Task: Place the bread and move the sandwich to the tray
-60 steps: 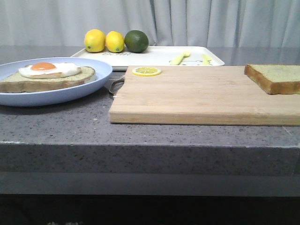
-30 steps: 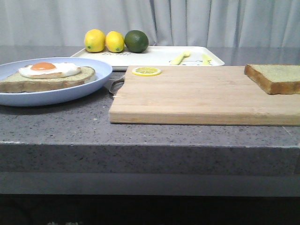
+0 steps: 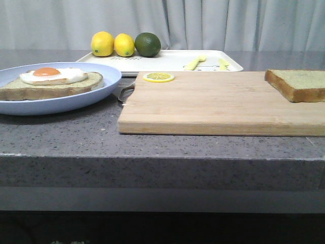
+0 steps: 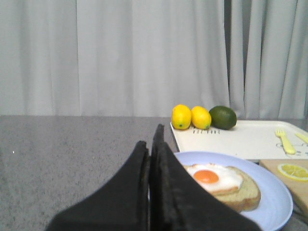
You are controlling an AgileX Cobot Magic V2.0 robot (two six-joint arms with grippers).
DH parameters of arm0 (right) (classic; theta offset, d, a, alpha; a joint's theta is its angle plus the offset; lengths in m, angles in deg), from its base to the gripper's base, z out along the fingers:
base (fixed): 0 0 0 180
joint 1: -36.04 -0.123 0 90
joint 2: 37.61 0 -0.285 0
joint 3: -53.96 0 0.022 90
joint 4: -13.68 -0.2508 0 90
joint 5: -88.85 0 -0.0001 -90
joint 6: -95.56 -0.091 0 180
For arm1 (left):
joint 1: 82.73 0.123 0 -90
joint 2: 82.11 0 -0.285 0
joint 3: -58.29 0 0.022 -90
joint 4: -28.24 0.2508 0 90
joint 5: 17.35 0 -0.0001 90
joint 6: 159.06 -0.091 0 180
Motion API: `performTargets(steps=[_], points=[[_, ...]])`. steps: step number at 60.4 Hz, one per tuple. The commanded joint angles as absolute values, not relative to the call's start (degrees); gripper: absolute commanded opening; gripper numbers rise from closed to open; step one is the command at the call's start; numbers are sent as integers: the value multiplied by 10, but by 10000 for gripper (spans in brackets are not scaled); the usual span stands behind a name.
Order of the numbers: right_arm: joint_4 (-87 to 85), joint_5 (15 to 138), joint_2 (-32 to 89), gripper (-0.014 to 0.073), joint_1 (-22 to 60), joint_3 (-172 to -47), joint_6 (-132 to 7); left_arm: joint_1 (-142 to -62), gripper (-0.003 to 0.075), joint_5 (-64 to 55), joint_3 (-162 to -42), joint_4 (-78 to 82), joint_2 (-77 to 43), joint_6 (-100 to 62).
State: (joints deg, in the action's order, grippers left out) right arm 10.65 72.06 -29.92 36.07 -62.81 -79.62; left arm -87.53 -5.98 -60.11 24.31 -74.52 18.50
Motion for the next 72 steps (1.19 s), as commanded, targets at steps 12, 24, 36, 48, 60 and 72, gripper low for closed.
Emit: performTargets(steps=[12,24,36,48,60,72], points=[[106,645,-202,-68,364,-808,-797,-875,-18,42,-786,238,-661,185],[106,556,-112,-68,364,-886,-797,-875,-18,158,-883,238,-556,185],[106,531,-50,-68,364,-889,-797,-875,-18,182,-890,237,-496,185],[106,529,-9,-68,364,-889,-797,-875,-18,178,-890,237,-458,185],[106,508,16,-68,364,-889,-797,-875,-18,180,-890,237,-435,185],[106,485,36,77,364,-889,-797,-875,-9,179,-890,237,-434,185]])
